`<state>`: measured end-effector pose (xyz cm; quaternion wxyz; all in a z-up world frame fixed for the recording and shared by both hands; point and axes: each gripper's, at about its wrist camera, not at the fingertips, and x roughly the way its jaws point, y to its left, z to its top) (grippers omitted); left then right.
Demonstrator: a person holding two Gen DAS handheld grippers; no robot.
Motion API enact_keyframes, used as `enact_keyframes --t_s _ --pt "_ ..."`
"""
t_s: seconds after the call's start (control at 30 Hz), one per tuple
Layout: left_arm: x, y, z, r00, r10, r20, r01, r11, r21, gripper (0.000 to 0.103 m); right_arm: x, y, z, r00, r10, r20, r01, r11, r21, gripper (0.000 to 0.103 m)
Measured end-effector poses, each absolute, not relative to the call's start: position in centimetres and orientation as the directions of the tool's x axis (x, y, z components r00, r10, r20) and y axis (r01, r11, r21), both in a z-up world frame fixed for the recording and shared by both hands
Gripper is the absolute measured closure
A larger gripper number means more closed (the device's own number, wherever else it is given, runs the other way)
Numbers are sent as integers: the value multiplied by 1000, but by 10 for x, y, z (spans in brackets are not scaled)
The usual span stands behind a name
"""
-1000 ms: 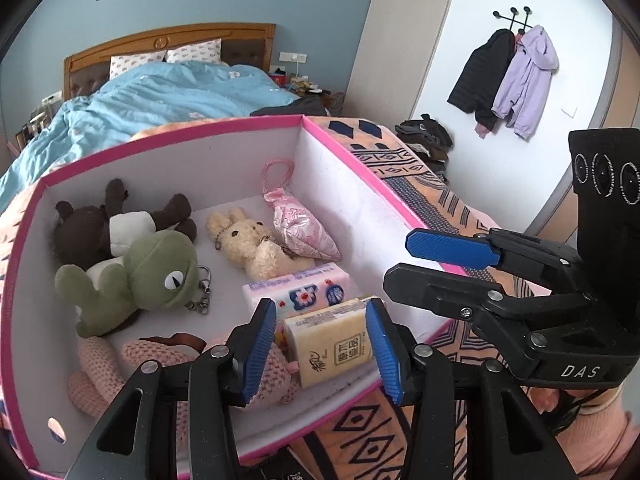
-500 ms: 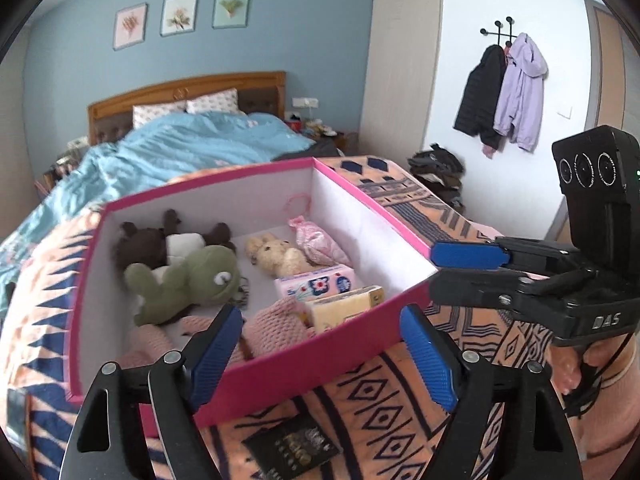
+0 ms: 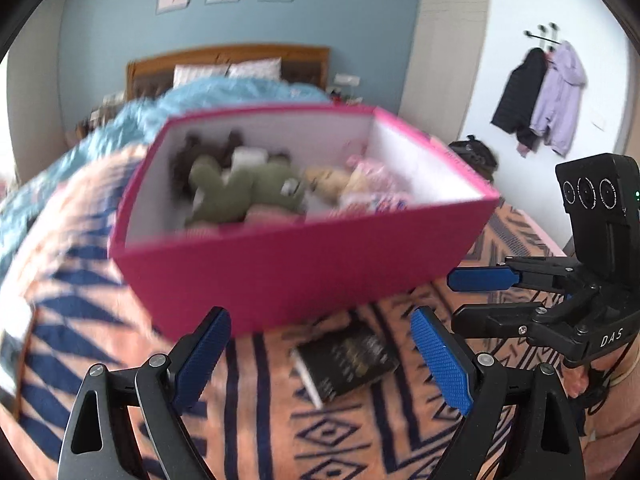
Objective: Organize objects
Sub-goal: 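Lower the right tool to the black Face tissue pack and grasp it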
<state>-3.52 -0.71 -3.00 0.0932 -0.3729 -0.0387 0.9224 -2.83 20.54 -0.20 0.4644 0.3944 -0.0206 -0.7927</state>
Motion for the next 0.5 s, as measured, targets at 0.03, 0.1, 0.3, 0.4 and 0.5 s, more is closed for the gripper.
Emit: enact_keyframes --t_s 0.03,0.1,0.3,0.4,0.5 --pt "-36 -9 -35 -695 197 -691 -133 -980 -146 10 -30 200 -10 -240 -747 -620 713 -569 409 38" --pt "-39 -12 -46 -672 181 -718 -110 -983 -144 10 -32 192 -19 -220 -742 -633 709 -568 419 38" --pt "-39 -15 -61 -627 236 -742 -113 -971 -213 20 -36 170 -36 -175 -728 -663 704 -563 433 38" --pt "-41 -11 -64 -607 243 -757 -122 -969 -214 32 -38 165 -40 -170 -724 -669 699 -567 436 38" --pt "-45 -8 -67 -583 271 -766 -137 -962 -236 41 -42 164 -45 -168 -720 -674 684 -577 446 39"
